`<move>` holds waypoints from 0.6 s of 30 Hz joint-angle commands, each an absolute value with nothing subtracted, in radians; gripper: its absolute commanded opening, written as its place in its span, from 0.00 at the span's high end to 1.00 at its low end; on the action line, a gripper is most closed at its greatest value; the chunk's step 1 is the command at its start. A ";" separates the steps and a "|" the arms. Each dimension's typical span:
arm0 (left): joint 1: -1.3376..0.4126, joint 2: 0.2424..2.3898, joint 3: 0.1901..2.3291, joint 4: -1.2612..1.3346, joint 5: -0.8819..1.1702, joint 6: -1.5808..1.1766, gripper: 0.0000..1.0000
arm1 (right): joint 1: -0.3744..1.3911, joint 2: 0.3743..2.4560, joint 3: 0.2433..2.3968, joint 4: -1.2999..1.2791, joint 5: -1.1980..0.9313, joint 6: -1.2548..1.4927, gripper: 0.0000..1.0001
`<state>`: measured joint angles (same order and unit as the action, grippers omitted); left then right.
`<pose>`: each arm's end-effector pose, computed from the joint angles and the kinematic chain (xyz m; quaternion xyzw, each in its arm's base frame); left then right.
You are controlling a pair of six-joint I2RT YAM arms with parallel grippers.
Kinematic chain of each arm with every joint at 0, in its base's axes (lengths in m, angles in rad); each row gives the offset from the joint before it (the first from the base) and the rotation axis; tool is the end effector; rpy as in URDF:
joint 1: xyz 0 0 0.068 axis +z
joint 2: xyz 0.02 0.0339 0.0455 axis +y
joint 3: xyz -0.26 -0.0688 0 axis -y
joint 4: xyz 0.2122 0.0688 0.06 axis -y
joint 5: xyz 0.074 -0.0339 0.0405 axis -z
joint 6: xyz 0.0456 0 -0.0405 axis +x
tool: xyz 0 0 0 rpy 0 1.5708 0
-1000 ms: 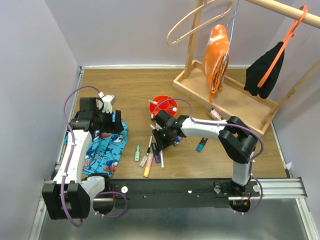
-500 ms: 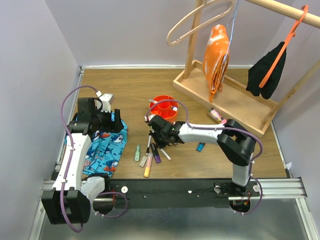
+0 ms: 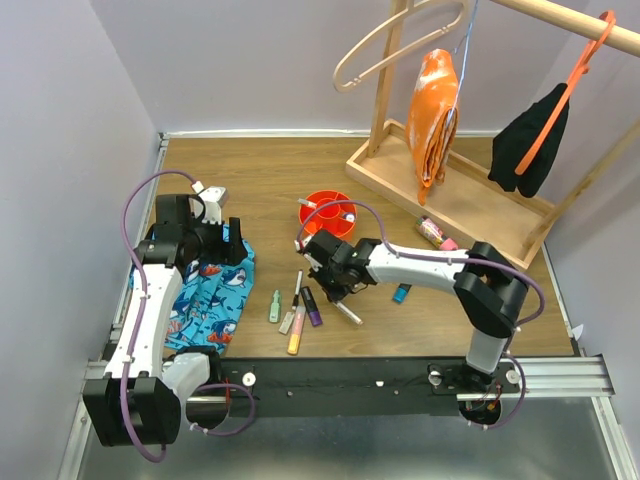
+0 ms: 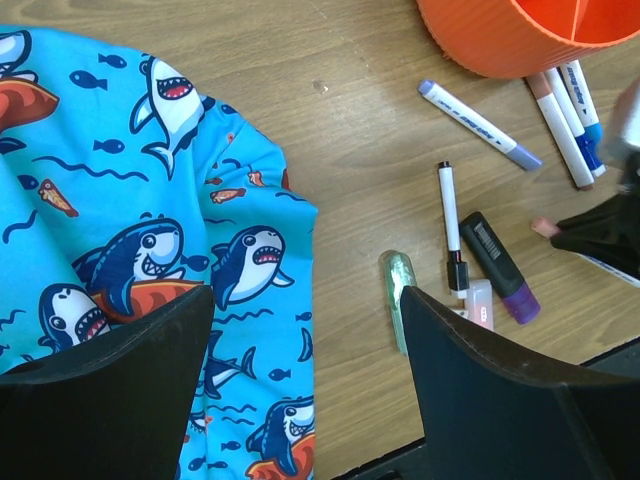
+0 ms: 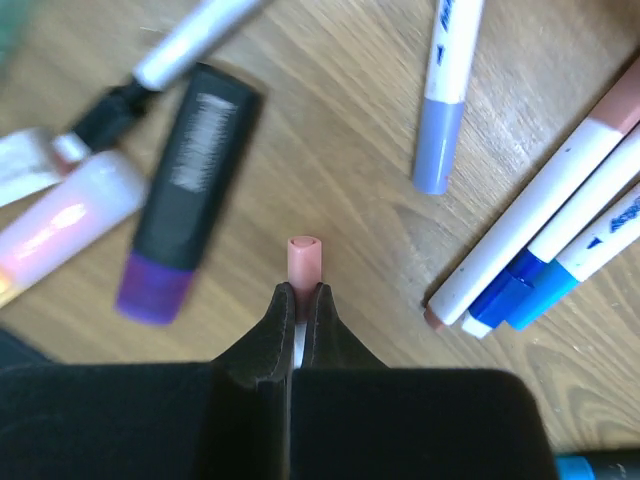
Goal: Sort the stationery into containers
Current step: Pick up the pen from the center of the board.
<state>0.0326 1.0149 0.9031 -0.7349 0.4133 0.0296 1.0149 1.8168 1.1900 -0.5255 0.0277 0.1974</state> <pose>0.1776 -0.0125 0.2836 0.0713 0.9154 -0.1810 0.3525 0.1799 0.2873 0.1805 -0.3861 0.8987 0.1072 0.1784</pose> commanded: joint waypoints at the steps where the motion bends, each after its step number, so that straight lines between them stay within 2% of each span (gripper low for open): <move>1: 0.038 1.034 0.922 -0.739 0.437 0.037 0.16 | 1.009 1.714 1.304 -0.563 -0.064 0.130 0.99; 7: 0.038 1.049 0.917 -0.738 0.437 0.043 0.16 | 0.928 1.605 1.333 -0.304 -0.216 0.080 0.99; 10: 0.038 1.058 0.911 -0.727 0.443 0.046 0.16 | 0.861 1.528 1.255 -0.036 -0.203 0.080 1.00; 11: 0.038 1.060 0.910 -0.726 0.449 0.048 0.16 | 0.823 1.513 1.240 0.124 -0.192 0.083 0.99; 18: 0.037 1.095 0.908 -0.713 0.471 0.066 0.16 | 0.693 1.624 1.276 0.475 -0.112 0.068 0.99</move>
